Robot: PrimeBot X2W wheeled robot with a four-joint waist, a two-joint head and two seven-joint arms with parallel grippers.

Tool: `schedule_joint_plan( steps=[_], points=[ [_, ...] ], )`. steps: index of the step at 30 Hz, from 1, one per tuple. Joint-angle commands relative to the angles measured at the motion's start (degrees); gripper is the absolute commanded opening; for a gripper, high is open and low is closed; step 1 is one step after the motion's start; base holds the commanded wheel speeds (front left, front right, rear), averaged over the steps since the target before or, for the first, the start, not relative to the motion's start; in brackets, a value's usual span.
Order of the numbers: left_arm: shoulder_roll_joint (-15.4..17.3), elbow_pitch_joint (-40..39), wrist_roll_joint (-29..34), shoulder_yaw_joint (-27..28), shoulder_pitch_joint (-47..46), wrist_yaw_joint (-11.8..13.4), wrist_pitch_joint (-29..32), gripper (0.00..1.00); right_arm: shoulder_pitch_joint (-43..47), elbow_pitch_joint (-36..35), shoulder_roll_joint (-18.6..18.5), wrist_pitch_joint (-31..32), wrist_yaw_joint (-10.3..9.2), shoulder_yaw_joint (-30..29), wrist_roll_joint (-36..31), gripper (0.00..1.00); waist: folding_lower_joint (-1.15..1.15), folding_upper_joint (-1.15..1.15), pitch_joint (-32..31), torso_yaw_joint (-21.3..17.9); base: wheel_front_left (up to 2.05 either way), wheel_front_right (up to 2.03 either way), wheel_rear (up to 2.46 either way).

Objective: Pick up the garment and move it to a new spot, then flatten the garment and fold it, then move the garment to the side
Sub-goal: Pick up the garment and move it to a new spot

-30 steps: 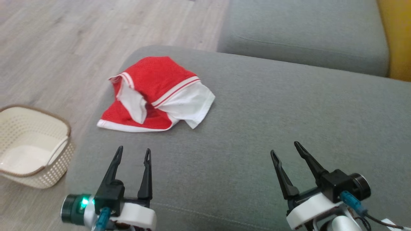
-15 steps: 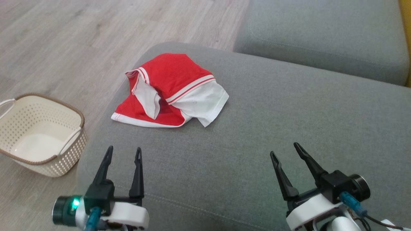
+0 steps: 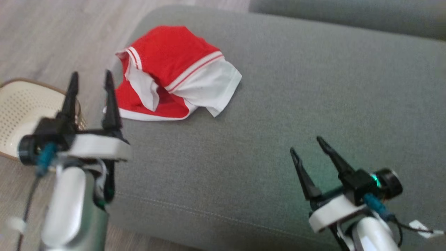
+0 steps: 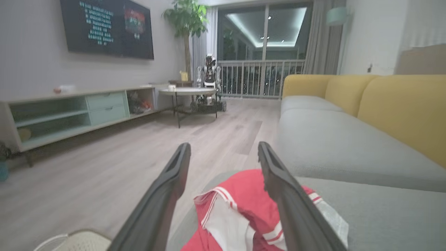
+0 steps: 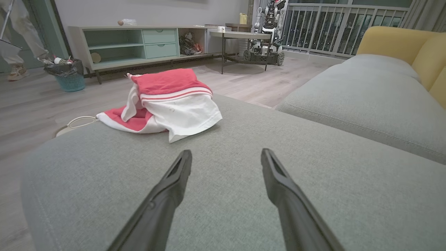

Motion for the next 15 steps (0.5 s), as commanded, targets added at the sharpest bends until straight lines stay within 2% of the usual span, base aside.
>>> schedule_joint_plan(
  steps=[1,9,15],
  points=[
    [1.7,2.57,-2.02,3.81,-5.15,-0.87,-0.23,1.0,-3.52,-2.15,-0.56,-0.54,-0.01,1.25,-0.96,1.0,0.0,0.0,3.88,-2.25,0.0,0.0,0.0],
    [4.96,19.09,-6.94,5.84,-21.12,-5.37,6.66,1.0,-6.84,-2.81,-0.56,-0.54,-0.01,0.57,-4.57,1.0,0.0,0.0,11.72,-5.24,0.0,0.0,0.0],
    [6.4,30.13,-8.15,5.32,-31.17,-7.51,9.36,1.0,-8.73,-3.46,-1.2,-0.54,-0.01,-0.12,-6.16,1.0,0.0,0.0,16.66,-6.49,0.0,0.0,0.0]
  ],
)
